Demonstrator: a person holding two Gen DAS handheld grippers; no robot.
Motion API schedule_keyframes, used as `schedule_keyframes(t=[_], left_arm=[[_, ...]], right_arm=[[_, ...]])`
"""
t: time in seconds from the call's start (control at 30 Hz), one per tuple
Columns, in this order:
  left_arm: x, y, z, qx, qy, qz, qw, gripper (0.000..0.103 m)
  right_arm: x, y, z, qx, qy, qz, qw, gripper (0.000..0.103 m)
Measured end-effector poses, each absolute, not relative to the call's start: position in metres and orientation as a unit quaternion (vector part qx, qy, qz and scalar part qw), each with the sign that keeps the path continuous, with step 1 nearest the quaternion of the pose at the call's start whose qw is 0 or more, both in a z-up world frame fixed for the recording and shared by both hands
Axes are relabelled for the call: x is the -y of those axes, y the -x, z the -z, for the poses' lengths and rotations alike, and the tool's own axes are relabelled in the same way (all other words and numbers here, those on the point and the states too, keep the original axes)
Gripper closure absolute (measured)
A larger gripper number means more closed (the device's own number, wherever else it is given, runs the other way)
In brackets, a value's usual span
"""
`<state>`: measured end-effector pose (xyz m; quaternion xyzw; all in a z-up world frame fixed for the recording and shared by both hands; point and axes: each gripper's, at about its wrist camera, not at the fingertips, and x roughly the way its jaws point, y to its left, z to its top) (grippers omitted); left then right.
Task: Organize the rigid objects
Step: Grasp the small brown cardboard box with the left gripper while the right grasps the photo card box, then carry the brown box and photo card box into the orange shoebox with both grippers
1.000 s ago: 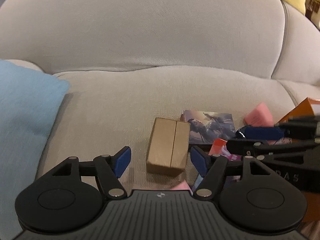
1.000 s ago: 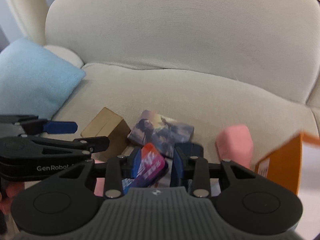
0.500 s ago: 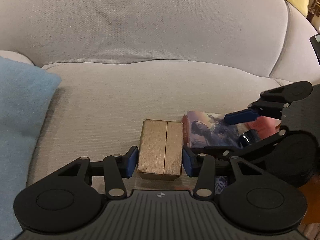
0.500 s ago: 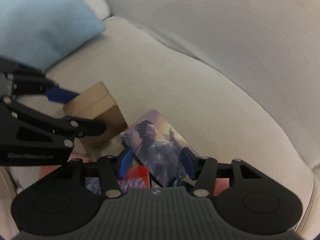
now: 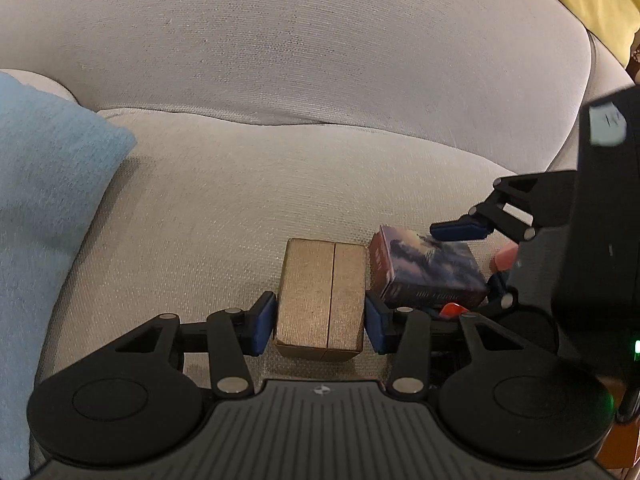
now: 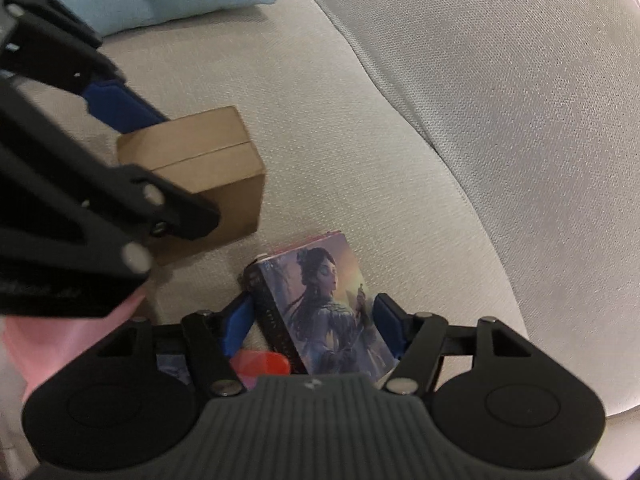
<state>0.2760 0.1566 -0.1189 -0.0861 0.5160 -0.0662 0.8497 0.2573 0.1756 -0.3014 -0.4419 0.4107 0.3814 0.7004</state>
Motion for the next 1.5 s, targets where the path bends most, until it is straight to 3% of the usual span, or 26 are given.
schedule_keyframes(t=[0.2,0.37,0.7,0.97,1.27,1.5], left_arm=[[-0.157,-0.27,0.114,-0.514,0.1,0.052,0.85,0.051],[-0.154,-0.256,0.099,-0.493,0.109,0.046,0.862,0.051],[-0.125,-0.202,0.023,-0.434,0.117,0.062,0.891,0.051],[-0.05,-0.16,-0.031,-0.4,0.085,0.144,0.901,0.051],[0.059,-0.173,-0.017,-0.43,0.029,0.233,0.872,0.051],[0.133,-0.206,0.019,-0.44,-0.127,0.309,0.833,0.051]], right_arm=[[-0.168,-0.267,0.281,-0.416,0.411,-0.385,0.714,0.058],[-0.15,-0.269,0.255,-0.382,0.377,-0.362,0.762,0.08],[-0.077,-0.238,0.16,-0.356,0.224,-0.354,0.836,0.08],[0.035,-0.195,0.106,-0.365,0.098,-0.323,0.868,0.08],[0.151,-0.176,0.125,-0.41,0.041,-0.231,0.882,0.08],[0.202,-0.193,0.173,-0.459,-0.013,-0.197,0.866,0.08]])
